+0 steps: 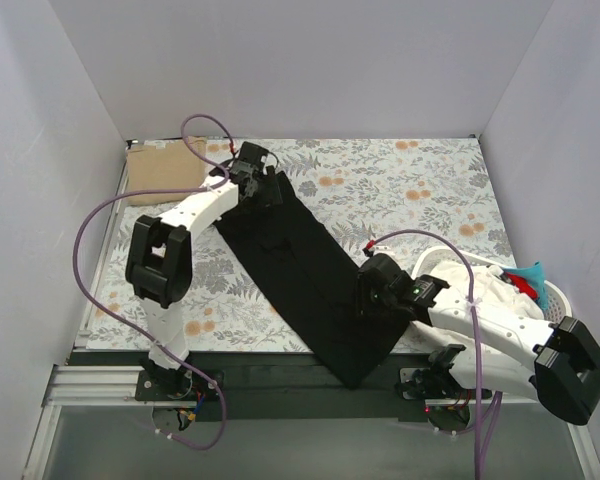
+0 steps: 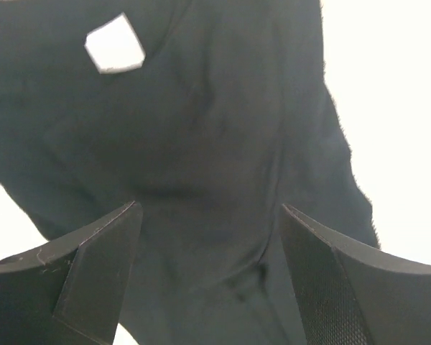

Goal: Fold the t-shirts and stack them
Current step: Fold the tshirt

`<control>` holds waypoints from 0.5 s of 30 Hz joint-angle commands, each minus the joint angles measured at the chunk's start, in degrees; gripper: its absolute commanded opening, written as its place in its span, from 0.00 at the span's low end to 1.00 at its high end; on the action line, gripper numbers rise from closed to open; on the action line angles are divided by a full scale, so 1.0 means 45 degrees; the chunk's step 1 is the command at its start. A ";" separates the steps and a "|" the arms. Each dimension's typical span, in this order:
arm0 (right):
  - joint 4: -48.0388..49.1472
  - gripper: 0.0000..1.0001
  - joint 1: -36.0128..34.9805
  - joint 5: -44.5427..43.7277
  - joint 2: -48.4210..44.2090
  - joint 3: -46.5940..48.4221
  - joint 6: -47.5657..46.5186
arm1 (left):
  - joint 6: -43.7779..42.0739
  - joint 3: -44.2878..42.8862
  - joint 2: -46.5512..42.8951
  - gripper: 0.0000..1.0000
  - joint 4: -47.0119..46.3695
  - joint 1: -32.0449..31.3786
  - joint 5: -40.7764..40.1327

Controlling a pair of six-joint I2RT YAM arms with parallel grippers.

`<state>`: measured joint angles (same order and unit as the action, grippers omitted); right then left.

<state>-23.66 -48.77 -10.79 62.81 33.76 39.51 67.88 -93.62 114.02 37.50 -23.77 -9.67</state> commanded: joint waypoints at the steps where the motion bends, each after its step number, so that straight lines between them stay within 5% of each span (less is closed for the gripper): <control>1: 0.0238 0.49 -0.0040 -0.0142 -0.0363 -0.0430 -0.0088 | 0.0677 0.2339 -0.0979 0.76 -0.0732 0.0067 0.0507; 15: 0.1000 0.49 -0.0411 0.1009 -0.0129 -0.1622 0.0887 | 0.0815 0.2193 0.1302 0.75 -0.1007 0.0516 0.0702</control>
<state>-21.21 -49.50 -8.05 62.35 27.55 41.17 71.02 -83.50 116.51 33.89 -23.05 -6.83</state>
